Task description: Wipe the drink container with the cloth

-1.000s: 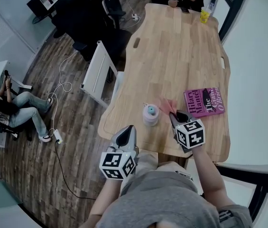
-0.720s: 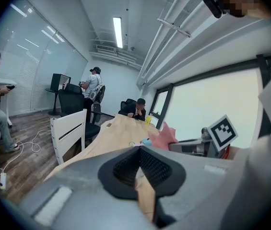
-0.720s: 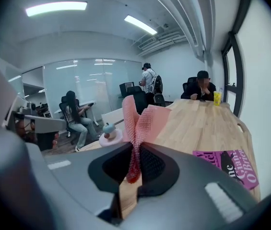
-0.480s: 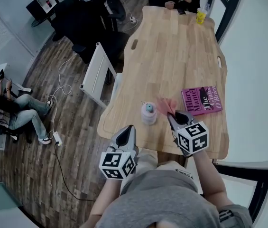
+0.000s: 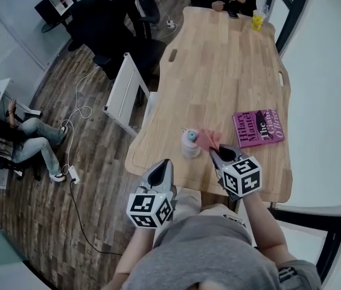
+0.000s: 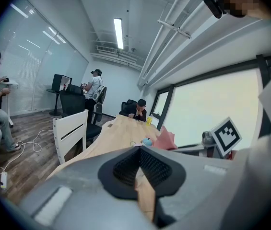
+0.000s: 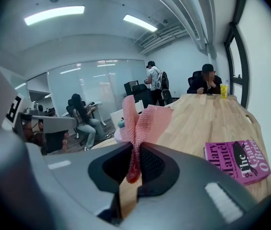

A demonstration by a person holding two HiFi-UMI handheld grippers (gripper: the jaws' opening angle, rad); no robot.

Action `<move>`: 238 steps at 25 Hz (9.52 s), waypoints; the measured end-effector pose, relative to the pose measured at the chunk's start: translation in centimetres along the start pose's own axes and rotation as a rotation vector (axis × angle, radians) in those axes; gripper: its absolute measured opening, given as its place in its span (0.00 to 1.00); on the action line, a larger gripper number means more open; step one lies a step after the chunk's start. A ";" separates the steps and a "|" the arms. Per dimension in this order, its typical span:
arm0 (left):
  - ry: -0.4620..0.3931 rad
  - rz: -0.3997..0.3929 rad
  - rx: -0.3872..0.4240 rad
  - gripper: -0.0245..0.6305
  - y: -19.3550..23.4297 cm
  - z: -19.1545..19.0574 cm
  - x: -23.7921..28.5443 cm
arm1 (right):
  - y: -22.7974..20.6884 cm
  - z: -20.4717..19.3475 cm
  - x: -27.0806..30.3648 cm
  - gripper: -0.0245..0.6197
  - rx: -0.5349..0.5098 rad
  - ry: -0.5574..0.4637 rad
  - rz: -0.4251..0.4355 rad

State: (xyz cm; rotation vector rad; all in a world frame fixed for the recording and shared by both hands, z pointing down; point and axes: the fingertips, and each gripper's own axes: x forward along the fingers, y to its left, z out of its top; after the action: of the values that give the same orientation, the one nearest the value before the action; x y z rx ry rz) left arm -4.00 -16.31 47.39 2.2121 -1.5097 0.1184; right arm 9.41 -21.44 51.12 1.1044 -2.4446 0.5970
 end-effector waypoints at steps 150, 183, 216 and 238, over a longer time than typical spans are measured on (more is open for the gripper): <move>0.200 -0.353 0.121 0.04 10.1 3.1 1.8 | 5.1 -9.4 10.4 0.08 0.460 0.084 -0.428; 0.194 -0.382 0.152 0.04 10.5 2.3 -0.5 | 7.6 -12.4 8.3 0.08 0.479 0.115 -0.487; 0.110 -0.312 0.130 0.04 1.3 -5.9 -19.2 | 24.1 -11.6 -10.9 0.08 0.232 -0.150 -0.339; 0.098 -0.325 0.135 0.04 0.6 -5.9 -20.3 | 24.9 -9.9 -12.6 0.07 0.207 -0.232 -0.339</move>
State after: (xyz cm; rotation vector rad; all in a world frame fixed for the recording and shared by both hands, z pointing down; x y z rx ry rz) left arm -11.46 3.44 46.41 2.4873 -1.1029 0.2269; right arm -0.36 6.32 47.47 1.7137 -2.3370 0.6520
